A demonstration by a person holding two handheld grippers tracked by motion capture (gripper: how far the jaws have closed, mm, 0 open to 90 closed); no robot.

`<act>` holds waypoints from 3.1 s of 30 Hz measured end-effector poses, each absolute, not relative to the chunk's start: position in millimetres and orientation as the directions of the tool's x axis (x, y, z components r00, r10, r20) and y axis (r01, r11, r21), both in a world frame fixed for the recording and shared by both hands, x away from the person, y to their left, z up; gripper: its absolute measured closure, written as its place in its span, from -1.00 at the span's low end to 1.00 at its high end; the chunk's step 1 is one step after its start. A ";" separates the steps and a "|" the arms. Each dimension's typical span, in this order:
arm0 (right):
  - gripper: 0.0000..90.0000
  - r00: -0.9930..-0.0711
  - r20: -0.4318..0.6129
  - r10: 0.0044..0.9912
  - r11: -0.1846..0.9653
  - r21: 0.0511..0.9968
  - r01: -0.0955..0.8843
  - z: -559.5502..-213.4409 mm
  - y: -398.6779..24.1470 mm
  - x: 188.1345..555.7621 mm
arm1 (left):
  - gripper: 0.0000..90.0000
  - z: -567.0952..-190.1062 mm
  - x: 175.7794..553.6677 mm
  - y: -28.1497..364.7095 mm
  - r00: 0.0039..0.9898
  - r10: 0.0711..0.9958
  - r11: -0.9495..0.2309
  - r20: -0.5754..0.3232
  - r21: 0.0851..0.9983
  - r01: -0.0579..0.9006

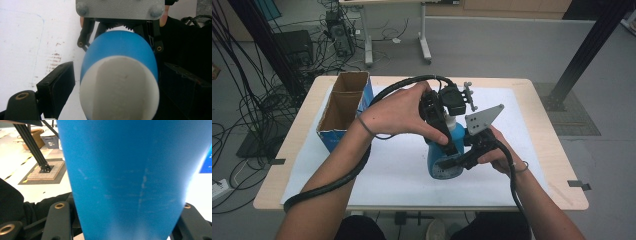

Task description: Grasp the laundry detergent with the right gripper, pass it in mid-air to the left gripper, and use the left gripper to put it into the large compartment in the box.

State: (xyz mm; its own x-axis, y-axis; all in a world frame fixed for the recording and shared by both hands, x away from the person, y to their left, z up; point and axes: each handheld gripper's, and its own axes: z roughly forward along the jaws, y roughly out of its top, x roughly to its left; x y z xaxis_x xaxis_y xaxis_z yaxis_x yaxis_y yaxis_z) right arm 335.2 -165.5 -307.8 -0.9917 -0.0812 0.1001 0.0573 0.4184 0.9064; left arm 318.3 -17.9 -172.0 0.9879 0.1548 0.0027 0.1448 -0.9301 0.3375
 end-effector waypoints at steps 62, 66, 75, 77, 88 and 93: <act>-0.04 -0.989 0.100 -0.107 0.417 0.908 0.047 -304.1 -162.3 331.9 | -0.38 -172.9 317.1 -22.5 0.989 0.148 -0.942 -0.003 0.304 0.142; -0.04 -0.989 0.099 -0.107 0.417 0.908 0.046 -304.1 -162.7 331.7 | -0.32 -172.9 318.3 -22.2 0.989 0.144 -0.943 -0.012 0.301 0.141; -0.04 -0.989 0.097 -0.107 0.421 0.906 0.043 -303.8 -162.4 331.0 | -0.17 -172.0 318.1 -22.9 0.989 0.143 -0.945 -0.025 0.295 0.144; -0.04 -0.989 0.097 -0.108 0.421 0.906 0.043 -303.8 -162.3 330.9 | -0.17 -171.9 317.7 -23.3 0.989 0.143 -0.945 -0.022 0.294 0.143; -0.04 -0.990 0.085 -0.110 0.417 0.908 0.032 -303.0 -162.0 329.7 | -0.17 -170.3 315.1 -25.2 0.990 0.141 -0.950 -0.015 0.279 0.140; -0.04 -0.990 0.082 -0.111 0.416 0.909 0.029 -303.0 -161.8 329.6 | -0.17 -170.1 314.4 -25.4 0.989 0.144 -0.949 -0.014 0.283 0.142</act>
State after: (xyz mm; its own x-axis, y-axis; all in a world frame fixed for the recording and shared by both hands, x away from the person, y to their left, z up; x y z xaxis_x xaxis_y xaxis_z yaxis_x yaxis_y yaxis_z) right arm 329.6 -161.8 -303.0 -0.9904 -0.1112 0.0824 0.0288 0.4163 0.9088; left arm 314.4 -25.4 -170.1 0.9895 0.1440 -0.0140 0.1421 -0.9486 0.2827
